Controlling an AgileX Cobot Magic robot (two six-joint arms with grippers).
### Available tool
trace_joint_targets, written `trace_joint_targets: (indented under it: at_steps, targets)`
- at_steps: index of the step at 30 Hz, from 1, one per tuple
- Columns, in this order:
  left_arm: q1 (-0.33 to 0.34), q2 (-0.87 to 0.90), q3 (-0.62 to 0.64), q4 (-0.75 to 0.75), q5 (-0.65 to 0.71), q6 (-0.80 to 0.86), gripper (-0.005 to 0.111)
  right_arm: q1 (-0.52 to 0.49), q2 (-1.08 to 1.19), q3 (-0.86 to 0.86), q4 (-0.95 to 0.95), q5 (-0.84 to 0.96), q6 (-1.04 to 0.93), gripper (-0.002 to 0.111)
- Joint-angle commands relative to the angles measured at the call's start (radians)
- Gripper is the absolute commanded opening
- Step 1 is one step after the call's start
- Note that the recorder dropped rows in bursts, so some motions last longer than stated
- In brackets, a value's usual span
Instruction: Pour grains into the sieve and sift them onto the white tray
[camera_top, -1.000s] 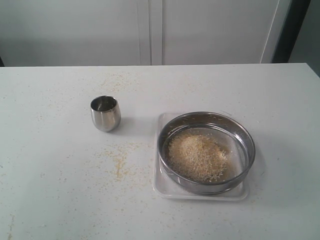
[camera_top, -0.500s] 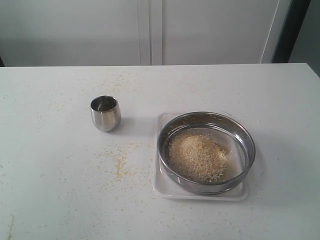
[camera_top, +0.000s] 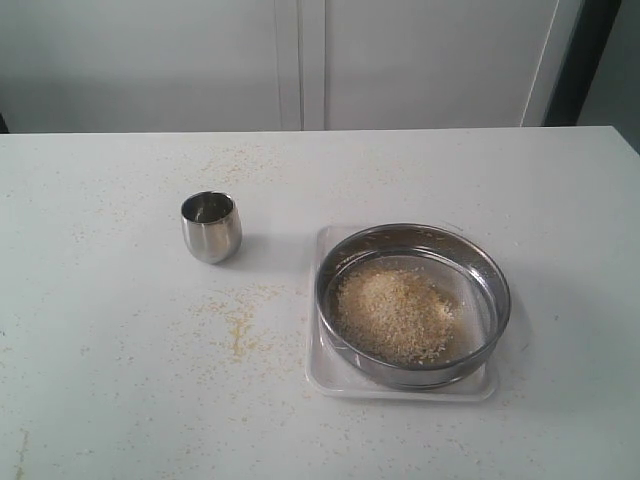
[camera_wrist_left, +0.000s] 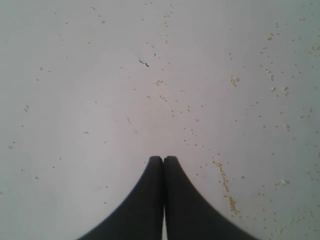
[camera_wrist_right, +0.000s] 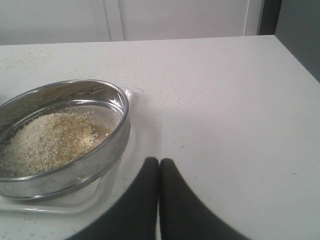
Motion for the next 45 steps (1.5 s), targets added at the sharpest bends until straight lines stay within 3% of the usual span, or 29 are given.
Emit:
trace_joint_targets:
  at_steps: [1, 9, 12, 17, 22, 28, 45]
  targets:
    - [0.003, -0.008, 0.007, -0.008, 0.011, 0.003, 0.0, 0.005, -0.006, 0.004, -0.006, -0.064, -0.002, 0.0]
    - [0.003, -0.008, 0.007, -0.008, 0.011, 0.003, 0.0, 0.005, -0.006, 0.004, 0.007, -0.311, 0.031, 0.0]
    - [0.003, -0.008, 0.007, -0.008, 0.011, 0.003, 0.0, 0.005, -0.006, 0.004, 0.007, -0.482, 0.089, 0.0]
    - [0.003, -0.008, 0.007, -0.008, 0.011, 0.003, 0.0, 0.005, -0.006, 0.004, 0.007, -0.645, 0.43, 0.0]
    - [0.003, -0.008, 0.007, -0.008, 0.011, 0.003, 0.0, 0.005, -0.006, 0.004, 0.0, -0.688, 0.571, 0.0]
    - [0.003, -0.008, 0.007, -0.008, 0.011, 0.003, 0.0, 0.005, 0.006, -0.092, -0.048, -0.694, 0.419, 0.0]
    - [0.003, -0.008, 0.007, -0.008, 0.011, 0.003, 0.0, 0.005, 0.502, -0.417, -0.177, -0.568, 0.381, 0.0]
